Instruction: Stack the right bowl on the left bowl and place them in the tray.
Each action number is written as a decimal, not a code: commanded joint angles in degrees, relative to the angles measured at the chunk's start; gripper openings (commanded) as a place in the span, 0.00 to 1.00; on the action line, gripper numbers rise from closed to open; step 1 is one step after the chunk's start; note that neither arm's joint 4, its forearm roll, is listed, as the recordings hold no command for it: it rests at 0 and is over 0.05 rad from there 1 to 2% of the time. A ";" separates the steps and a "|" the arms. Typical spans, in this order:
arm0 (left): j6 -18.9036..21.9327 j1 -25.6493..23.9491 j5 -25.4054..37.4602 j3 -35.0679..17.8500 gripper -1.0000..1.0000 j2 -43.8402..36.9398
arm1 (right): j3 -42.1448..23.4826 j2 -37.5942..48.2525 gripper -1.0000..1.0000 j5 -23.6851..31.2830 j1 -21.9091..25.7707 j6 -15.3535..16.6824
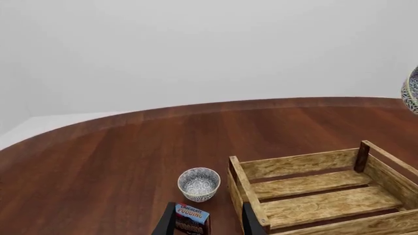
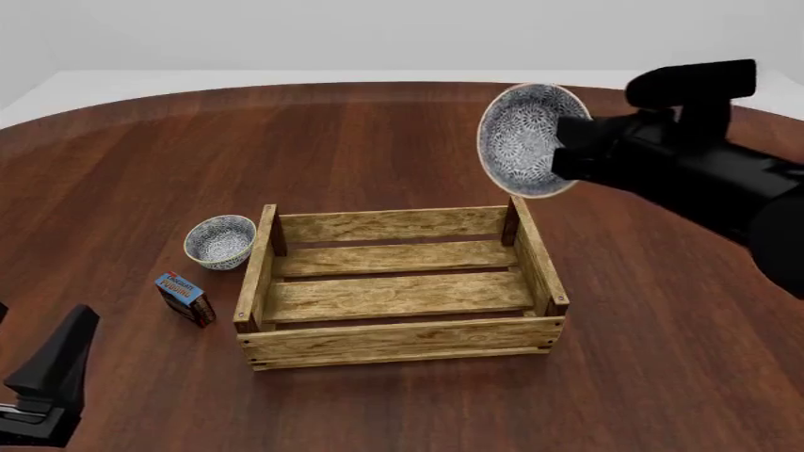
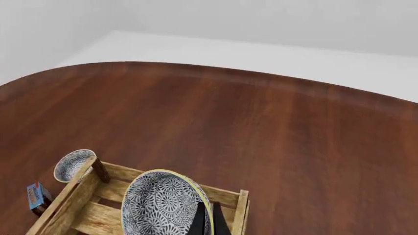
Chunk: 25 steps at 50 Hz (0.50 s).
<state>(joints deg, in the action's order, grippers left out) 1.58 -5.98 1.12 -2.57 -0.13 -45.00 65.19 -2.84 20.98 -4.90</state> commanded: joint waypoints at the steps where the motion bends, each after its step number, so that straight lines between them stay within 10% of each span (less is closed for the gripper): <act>1: 0.44 0.04 0.38 -0.41 1.00 -0.09 | 0.57 -0.20 0.00 -3.23 2.71 -1.13; 15: -0.40 -1.46 -2.90 -2.16 1.00 -4.69 | 1.19 2.69 0.00 -6.94 4.36 -1.72; 25: 0.36 -11.87 -8.35 -10.34 1.00 -16.05 | 1.19 1.95 0.00 -6.75 4.72 -1.09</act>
<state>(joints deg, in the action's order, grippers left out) 1.64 -11.05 -3.84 -6.99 -8.28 -43.67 67.44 -8.90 25.21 -5.94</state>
